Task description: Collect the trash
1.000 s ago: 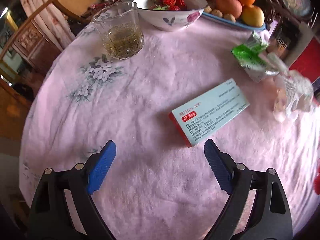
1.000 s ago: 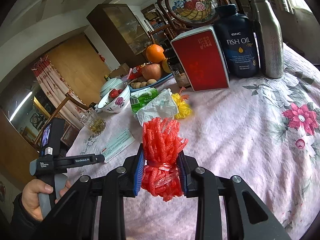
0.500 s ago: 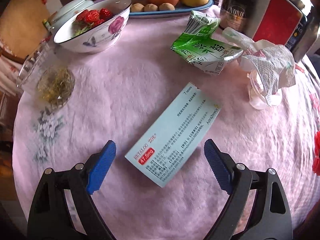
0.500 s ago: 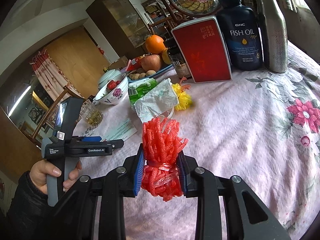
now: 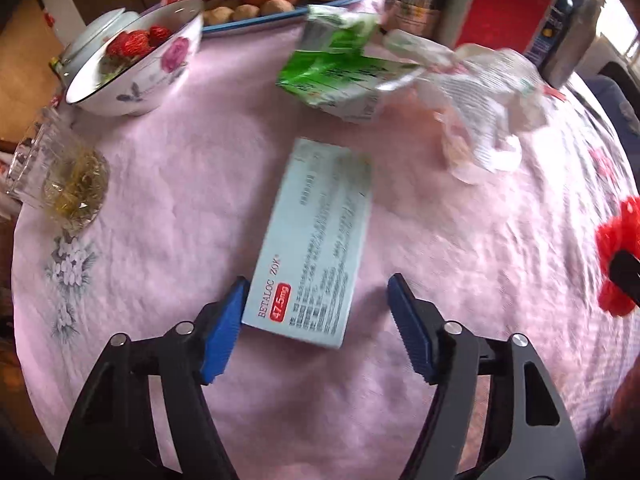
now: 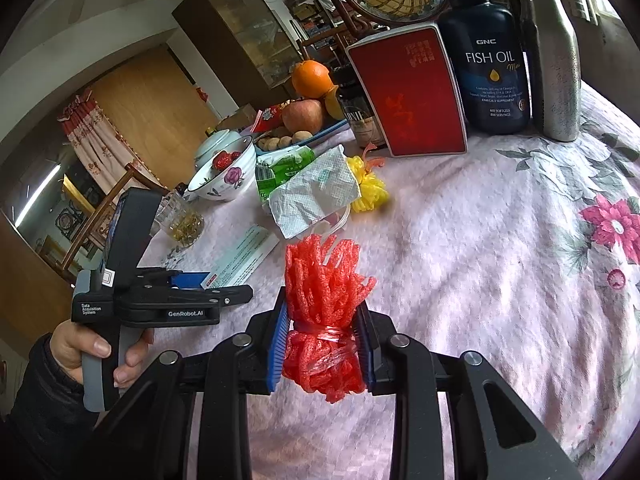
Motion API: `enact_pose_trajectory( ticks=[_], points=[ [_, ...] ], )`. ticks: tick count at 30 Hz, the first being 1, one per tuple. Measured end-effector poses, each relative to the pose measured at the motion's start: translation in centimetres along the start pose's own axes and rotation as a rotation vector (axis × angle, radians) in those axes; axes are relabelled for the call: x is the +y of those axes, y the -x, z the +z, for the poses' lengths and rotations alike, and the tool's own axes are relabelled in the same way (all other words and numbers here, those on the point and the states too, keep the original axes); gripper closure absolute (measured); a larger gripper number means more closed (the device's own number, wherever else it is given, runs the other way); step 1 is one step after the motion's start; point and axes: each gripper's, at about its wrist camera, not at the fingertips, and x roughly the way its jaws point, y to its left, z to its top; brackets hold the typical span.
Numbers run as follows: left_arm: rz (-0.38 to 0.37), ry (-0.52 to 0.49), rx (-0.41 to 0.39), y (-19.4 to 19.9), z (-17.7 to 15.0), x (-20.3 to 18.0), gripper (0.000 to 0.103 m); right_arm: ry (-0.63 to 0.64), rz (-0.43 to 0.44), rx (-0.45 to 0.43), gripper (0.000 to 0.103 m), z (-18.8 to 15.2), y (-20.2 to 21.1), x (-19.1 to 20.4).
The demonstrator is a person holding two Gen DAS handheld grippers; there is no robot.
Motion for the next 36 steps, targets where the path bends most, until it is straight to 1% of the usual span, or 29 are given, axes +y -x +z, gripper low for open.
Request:
enact_pose_trajectory(
  ticks=[3, 5, 8, 9, 11, 13, 14, 15, 19, 23, 25, 27, 29, 31, 36],
  points=[
    [0.03, -0.047, -0.015, 0.1, 0.6, -0.8, 0.033, -0.004, -0.002, -0.002, 0.072, 0.0, 0.0, -0.1],
    [0.042, -0.029, -0.012, -0.2, 1.1, -0.4, 0.033, -0.007, -0.002, -0.003, 0.072, 0.0, 0.1, -0.2],
    [0.032, 0.015, -0.001, -0.7, 1.8, 0.6, 0.033, -0.007, 0.001, -0.001, 0.072, 0.0, 0.1, -0.2],
    [0.033, 0.02, 0.004, -1.0, 2.1, 0.8, 0.035, -0.006, 0.002, -0.001, 0.072, 0.0, 0.1, -0.1],
    [0.032, 0.025, 0.0, -1.4, 2.4, 1.0, 0.034, -0.003, 0.002, -0.002, 0.072, -0.1, 0.1, -0.1],
    [0.027, 0.025, -0.01, -1.5, 2.2, 1.3, 0.037, -0.002, 0.003, -0.001, 0.072, -0.1, 0.1, 0.0],
    [0.014, 0.026, -0.013, -1.5, 2.2, 1.2, 0.043, -0.001, 0.001, -0.001, 0.073, -0.1, 0.1, 0.0],
    [0.013, 0.026, -0.017, -1.3, 2.1, 1.2, 0.053, 0.002, -0.002, 0.0, 0.073, -0.1, 0.1, 0.0],
    [0.038, 0.025, -0.026, -0.4, 1.1, 0.0, 0.055, 0.012, -0.008, 0.001, 0.073, -0.2, 0.0, 0.3],
    [0.037, 0.054, -0.071, 2.1, -1.2, -1.4, 0.056, 0.035, -0.018, -0.001, 0.073, -0.3, 0.1, 0.7],
    [0.027, 0.085, -0.099, 3.5, -2.5, -1.5, 0.056, 0.05, -0.024, 0.002, 0.074, -0.4, 0.0, 1.1],
    [0.032, 0.11, -0.133, 5.1, -4.2, -1.5, 0.056, 0.072, -0.024, 0.001, 0.074, -0.6, 0.1, 1.6],
    [0.056, 0.134, -0.165, 6.4, -6.3, -1.6, 0.056, 0.088, -0.027, 0.007, 0.074, -1.0, 0.1, 2.1],
    [0.089, 0.174, -0.191, 7.4, -8.7, -1.7, 0.056, 0.067, -0.007, 0.05, 0.074, -1.7, -0.4, 2.1],
    [0.15, 0.273, -0.235, 9.5, -13.8, -0.6, 0.056, 0.099, 0.01, 0.093, 0.074, -5.1, 0.7, 3.8]
  ],
)
